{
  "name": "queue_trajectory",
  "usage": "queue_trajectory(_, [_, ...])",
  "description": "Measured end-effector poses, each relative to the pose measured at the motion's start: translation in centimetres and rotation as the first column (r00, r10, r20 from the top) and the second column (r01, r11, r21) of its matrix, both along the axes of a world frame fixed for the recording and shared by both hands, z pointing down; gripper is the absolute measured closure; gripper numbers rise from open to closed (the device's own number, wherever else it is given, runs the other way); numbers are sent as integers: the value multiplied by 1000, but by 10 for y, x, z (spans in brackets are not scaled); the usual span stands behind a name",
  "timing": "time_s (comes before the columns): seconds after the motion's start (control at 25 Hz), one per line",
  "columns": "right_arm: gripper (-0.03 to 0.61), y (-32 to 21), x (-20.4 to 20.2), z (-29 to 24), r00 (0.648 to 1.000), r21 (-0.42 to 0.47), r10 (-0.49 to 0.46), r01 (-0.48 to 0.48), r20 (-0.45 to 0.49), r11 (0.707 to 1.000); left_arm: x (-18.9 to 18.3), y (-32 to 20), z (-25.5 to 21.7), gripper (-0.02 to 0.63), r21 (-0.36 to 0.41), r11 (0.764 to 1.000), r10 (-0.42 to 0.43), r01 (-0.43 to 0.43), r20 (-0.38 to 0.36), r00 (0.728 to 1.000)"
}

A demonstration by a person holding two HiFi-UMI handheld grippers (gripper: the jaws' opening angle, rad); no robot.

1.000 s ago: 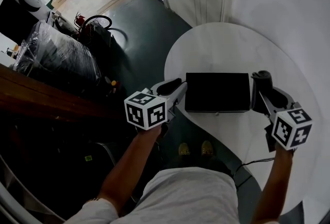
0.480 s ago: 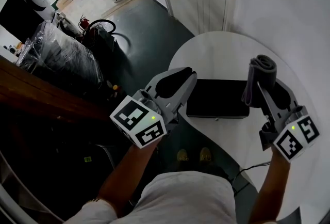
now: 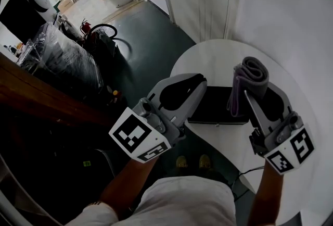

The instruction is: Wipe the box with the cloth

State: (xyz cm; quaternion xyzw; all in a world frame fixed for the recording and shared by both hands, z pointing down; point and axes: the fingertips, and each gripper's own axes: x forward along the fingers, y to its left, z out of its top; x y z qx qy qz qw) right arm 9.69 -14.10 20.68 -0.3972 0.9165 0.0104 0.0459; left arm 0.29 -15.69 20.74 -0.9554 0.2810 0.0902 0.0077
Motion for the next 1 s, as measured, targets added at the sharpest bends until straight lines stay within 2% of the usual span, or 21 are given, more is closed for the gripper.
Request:
queue_trajectory(0.16, [469,4,-4,-9,1000,41,-31,31,-6,999,9,5,-9,580,30,1000,7,-6,-15,1000])
queue_trajectory(0.52, [469,20,-17,-17,997,102,-70,68,19,992,7,17,-12,589,46,999,-1,3,-45,999])
queue_trajectory(1.0, [469,28,-22,-13,995,118,-81,74,55,990,12,27,-3,598,32,999,15,-14,-43,999])
